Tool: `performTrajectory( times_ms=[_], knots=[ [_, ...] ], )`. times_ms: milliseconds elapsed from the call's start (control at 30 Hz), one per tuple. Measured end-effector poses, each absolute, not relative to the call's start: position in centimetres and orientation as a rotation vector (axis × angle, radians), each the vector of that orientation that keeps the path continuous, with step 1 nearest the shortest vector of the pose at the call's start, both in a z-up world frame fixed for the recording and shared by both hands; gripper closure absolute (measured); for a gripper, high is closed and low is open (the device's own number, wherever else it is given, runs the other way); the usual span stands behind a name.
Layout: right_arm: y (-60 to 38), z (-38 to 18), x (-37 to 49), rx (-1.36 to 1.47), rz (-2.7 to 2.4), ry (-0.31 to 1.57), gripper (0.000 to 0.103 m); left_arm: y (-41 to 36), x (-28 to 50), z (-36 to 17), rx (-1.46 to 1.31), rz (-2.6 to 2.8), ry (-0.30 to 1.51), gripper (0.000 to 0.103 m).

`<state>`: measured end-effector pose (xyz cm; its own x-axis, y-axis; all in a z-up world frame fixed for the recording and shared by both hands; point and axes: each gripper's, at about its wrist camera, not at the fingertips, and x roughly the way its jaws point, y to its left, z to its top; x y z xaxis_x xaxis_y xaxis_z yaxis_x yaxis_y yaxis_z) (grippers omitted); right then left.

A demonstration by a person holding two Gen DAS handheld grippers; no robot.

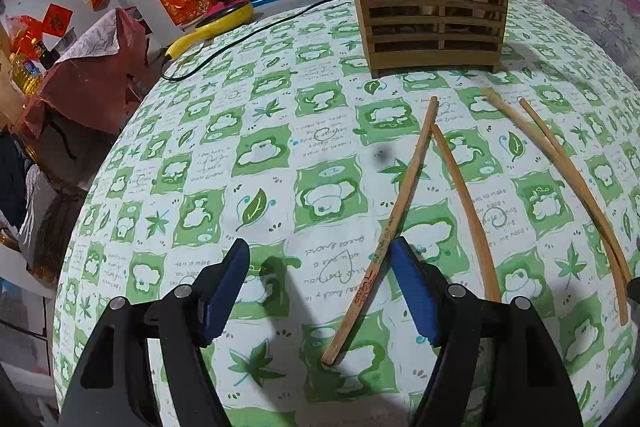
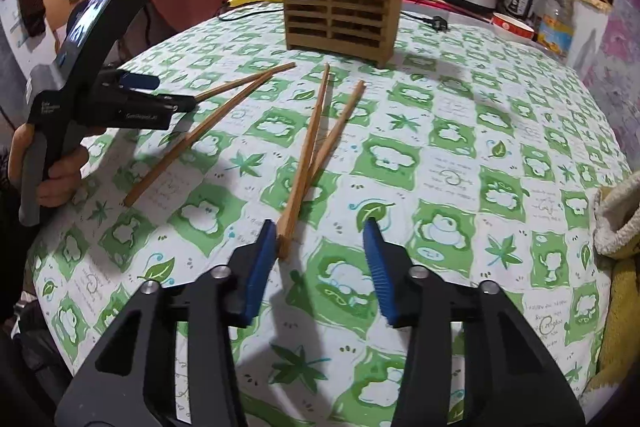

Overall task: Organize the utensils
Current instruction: 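Close the right tool on a chopstick while the left tool approaches another, then close the left tool on a chopstick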

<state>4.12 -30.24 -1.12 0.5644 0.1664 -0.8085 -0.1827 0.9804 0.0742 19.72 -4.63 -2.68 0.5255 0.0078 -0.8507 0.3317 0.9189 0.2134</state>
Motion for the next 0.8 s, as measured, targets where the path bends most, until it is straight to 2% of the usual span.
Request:
performTrajectory(
  times_ms=[167,200,400,667,800],
  knots=[
    [-30.7,-1.7,4.5,0.028,0.231,0.979,0.08,-5.0,19.5,-2.7,0.392,-0.193,0.992,0.031],
    [-30.9,-1.9,4.7,0.037,0.218,0.993,0.095,-5.0,19.4,-2.7,0.393,-0.193,0.991,0.031],
    [-33.2,-2.3,4.9,0.167,0.187,1.003,0.095,-4.7,18.9,-2.6,0.399,-0.2,0.984,0.031],
    [-33.2,-2.4,5.2,0.165,0.188,1.006,0.095,-3.2,16.5,-2.3,0.385,-0.269,0.985,0.031],
    [-33.3,-2.4,5.2,0.166,0.188,1.006,0.095,-2.6,16.5,-2.3,0.344,-0.301,1.009,0.035]
  ],
)
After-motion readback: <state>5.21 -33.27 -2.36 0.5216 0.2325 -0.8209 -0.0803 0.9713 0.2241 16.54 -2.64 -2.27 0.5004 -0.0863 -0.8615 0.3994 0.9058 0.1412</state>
